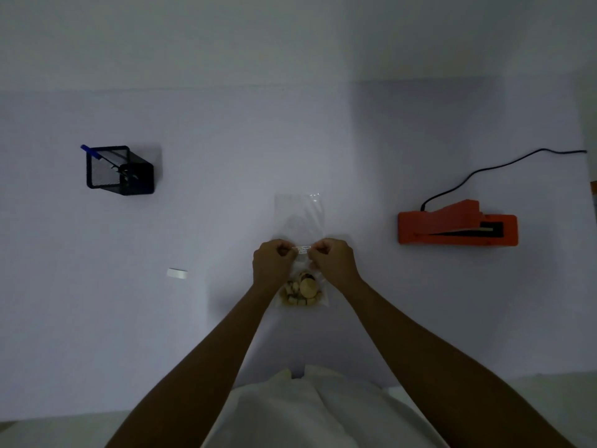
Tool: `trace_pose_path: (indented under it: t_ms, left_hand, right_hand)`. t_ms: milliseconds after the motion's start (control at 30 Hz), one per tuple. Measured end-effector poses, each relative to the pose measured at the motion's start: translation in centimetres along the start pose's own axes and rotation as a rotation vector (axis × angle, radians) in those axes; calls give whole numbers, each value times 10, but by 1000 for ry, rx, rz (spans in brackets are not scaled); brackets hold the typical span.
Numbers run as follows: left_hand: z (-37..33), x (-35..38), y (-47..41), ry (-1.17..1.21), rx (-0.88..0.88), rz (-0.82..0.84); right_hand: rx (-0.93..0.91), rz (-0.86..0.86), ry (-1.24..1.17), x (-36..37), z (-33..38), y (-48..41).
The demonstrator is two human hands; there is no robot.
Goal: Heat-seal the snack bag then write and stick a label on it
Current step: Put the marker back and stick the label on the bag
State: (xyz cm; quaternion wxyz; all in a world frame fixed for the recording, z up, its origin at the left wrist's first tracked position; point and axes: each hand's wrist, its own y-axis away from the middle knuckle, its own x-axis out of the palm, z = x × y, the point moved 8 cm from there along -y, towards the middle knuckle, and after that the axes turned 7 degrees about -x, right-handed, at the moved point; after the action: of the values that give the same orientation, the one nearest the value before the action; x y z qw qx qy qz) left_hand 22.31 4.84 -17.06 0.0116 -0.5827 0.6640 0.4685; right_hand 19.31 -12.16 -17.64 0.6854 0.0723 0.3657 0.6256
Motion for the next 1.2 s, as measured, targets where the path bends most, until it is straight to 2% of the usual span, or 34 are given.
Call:
trace_pose_path:
  t_ms: [267,767,1200]
  left_hand:
    - [1,1,-1,18,-25,-24]
    - [1,-2,-3,-32,38,-23]
    - [4,-1,0,-43,-14,-49]
  right_hand:
    - [-4,28,61,6,-2,-10]
    - [-7,43,143,9,4,-9]
    - [-15,43,209,11,7,-8]
